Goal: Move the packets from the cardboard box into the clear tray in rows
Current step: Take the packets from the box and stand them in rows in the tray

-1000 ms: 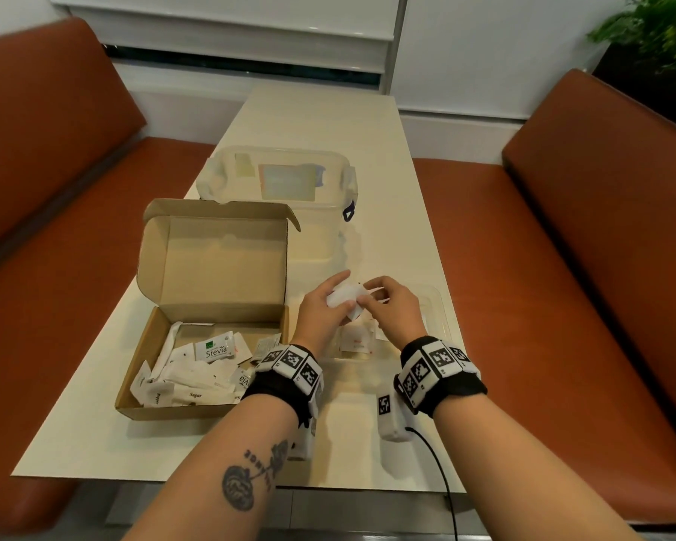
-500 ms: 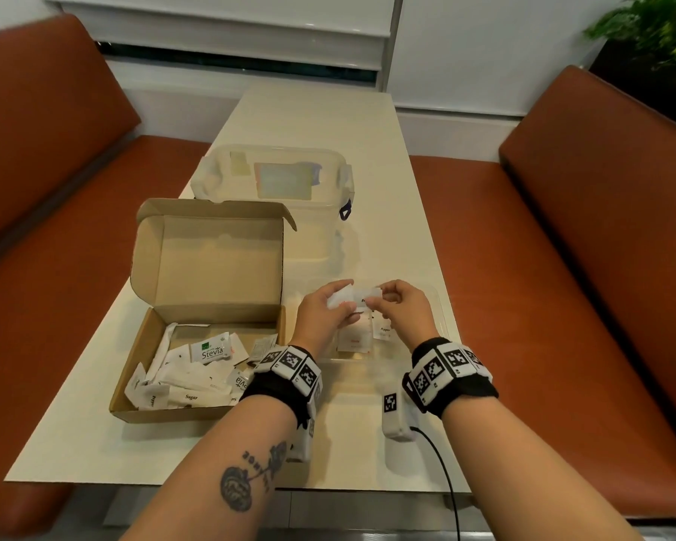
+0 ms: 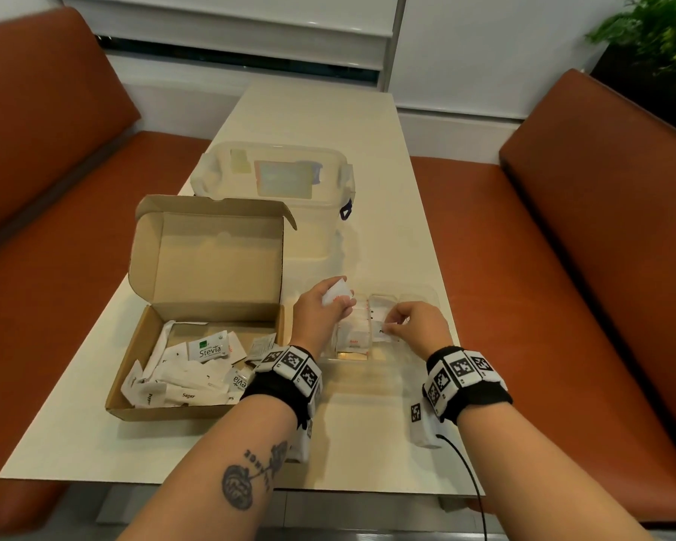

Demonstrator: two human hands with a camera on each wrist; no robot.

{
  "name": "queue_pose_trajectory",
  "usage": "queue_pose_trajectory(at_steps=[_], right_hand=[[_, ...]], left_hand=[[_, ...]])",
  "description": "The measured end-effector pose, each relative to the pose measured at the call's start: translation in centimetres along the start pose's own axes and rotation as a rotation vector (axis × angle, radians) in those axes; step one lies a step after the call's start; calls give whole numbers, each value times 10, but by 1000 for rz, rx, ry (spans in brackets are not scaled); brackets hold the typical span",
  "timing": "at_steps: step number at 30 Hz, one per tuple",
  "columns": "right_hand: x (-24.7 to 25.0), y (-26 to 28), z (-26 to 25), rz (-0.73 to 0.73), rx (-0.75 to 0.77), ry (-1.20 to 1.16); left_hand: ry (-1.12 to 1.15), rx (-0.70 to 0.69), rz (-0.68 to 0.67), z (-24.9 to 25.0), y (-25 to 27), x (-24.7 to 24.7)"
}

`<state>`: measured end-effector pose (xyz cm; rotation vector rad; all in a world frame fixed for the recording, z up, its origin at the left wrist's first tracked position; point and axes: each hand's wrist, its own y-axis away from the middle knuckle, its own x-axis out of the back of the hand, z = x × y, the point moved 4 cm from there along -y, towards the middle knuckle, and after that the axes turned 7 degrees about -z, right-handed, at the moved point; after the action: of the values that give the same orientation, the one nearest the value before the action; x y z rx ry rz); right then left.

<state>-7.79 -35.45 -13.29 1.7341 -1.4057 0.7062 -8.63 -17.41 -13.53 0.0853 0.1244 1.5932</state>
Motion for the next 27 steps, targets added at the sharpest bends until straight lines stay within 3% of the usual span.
queue_pose_trajectory(at_steps=[3,13,19,27], right_hand=[[-4,-2,-2,50,28,102],[-13,-4,-3,-4,99,330],[-13,-4,-4,40,114,236],[-13,-4,-5,-14,155,342]], left_hand=[[15,7,-1,1,1,0],[29,20,-3,1,1,-1],[37,20,-2,0,0,-1],[7,28,2,-1,-1,-1]])
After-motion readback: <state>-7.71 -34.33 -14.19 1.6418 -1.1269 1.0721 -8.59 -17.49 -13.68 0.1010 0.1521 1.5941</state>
